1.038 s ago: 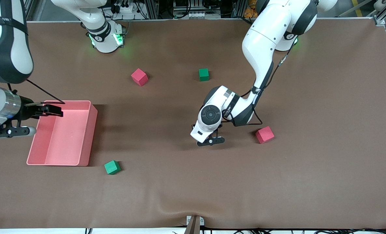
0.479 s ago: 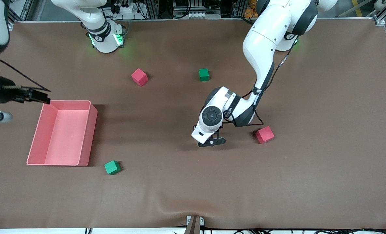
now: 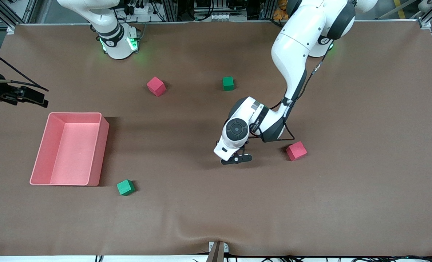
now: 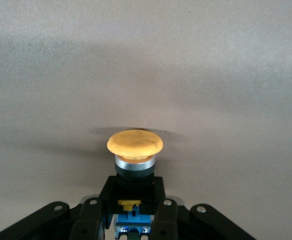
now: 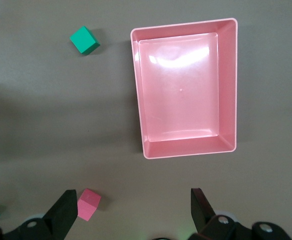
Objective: Place and upright button with both arms
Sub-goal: 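Lift the button with the left gripper while the right arm returns, then hold the button and lower it upright onto the table with the left gripper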
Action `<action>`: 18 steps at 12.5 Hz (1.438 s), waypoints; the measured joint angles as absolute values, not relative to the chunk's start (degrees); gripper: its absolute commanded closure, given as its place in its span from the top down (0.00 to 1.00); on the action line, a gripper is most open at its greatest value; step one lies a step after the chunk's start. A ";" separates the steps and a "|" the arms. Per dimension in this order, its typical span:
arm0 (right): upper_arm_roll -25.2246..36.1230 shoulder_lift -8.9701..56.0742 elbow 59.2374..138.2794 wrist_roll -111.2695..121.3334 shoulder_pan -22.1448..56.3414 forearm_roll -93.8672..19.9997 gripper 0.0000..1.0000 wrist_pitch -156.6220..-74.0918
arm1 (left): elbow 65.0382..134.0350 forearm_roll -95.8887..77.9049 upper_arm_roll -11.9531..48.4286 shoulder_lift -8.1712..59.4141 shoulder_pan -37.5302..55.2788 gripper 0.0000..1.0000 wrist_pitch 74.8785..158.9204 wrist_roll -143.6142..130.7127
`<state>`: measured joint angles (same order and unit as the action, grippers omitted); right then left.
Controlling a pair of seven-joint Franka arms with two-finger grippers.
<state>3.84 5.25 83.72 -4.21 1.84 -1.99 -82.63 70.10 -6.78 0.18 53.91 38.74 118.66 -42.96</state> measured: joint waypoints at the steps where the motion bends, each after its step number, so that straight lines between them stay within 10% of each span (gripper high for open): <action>1: 3.84 4.70 83.72 -4.20 1.83 -1.99 1.00 -82.57 | 69.60 -6.04 0.17 53.67 38.91 0.00 118.72 -43.02; 11: 3.25 3.05 83.68 -0.22 2.43 -1.99 1.00 -82.36 | 69.34 15.77 -4.24 49.26 53.80 0.00 117.80 -78.88; 18: 3.51 3.18 83.49 -3.10 2.22 -2.01 1.00 -84.72 | 69.61 30.11 -8.80 49.43 65.27 0.00 101.63 -102.89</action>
<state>3.51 3.18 83.49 -3.10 2.22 -2.01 -84.72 69.61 30.11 -8.80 49.43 65.27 101.63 -102.89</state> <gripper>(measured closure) 0.000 0.670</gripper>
